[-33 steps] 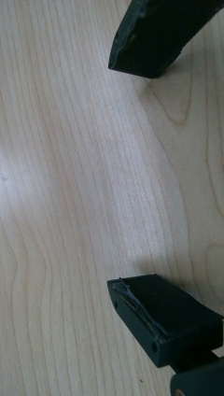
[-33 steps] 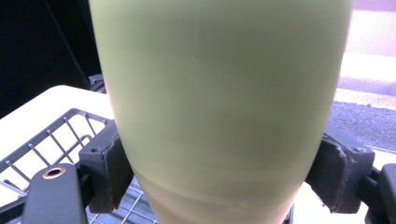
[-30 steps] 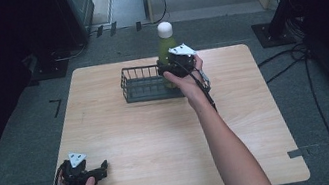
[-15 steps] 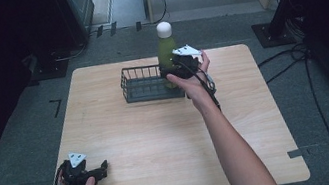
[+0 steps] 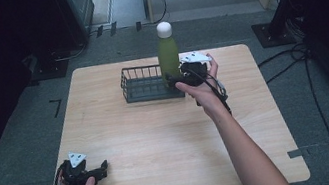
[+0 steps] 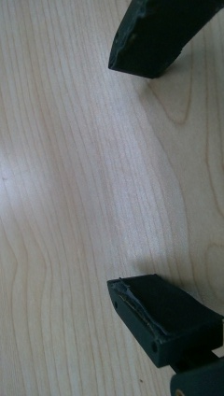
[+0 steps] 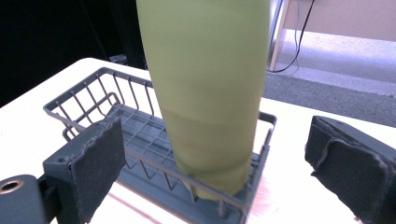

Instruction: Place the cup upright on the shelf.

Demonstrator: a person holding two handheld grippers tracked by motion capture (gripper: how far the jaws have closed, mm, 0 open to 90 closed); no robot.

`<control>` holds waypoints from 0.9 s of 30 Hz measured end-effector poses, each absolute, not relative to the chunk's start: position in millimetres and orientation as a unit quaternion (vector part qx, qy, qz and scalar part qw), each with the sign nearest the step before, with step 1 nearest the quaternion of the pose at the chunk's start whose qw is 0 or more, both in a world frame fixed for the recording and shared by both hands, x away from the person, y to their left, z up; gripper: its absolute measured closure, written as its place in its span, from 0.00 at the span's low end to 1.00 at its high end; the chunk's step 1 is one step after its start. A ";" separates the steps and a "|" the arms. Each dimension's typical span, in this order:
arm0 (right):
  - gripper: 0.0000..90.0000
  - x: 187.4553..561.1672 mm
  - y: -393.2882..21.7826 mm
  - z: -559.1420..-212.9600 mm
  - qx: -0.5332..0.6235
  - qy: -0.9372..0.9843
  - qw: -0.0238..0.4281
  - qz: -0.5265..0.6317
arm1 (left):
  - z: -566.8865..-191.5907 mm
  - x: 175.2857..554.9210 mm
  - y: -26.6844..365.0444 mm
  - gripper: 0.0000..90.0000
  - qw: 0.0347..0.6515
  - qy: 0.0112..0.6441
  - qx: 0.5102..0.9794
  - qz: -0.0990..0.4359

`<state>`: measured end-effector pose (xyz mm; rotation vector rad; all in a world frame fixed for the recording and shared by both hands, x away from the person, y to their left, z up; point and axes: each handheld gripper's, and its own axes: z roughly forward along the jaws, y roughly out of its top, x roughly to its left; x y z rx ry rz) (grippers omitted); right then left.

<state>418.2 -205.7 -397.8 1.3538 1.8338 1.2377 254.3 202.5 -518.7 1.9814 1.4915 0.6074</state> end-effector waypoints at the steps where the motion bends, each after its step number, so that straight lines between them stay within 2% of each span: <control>1: 0.06 413.0 -211.0 -397.2 0.501 0.682 0.274 0.458 | -518.7 254.3 202.6 0.00 0.290 0.559 0.743 0.228; 14: 0.05 376.9 -239.4 -398.7 0.489 0.687 0.283 0.457 | -518.7 254.3 202.5 0.00 0.290 0.559 0.743 0.228; 16: 0.05 369.7 -245.2 -404.2 0.484 0.696 0.293 0.443 | -518.7 254.3 202.5 0.00 0.290 0.559 0.742 0.227; 27: 0.05 351.1 -270.8 -426.9 0.497 0.697 0.289 0.428 | -518.8 254.4 202.6 0.00 0.290 0.559 0.743 0.228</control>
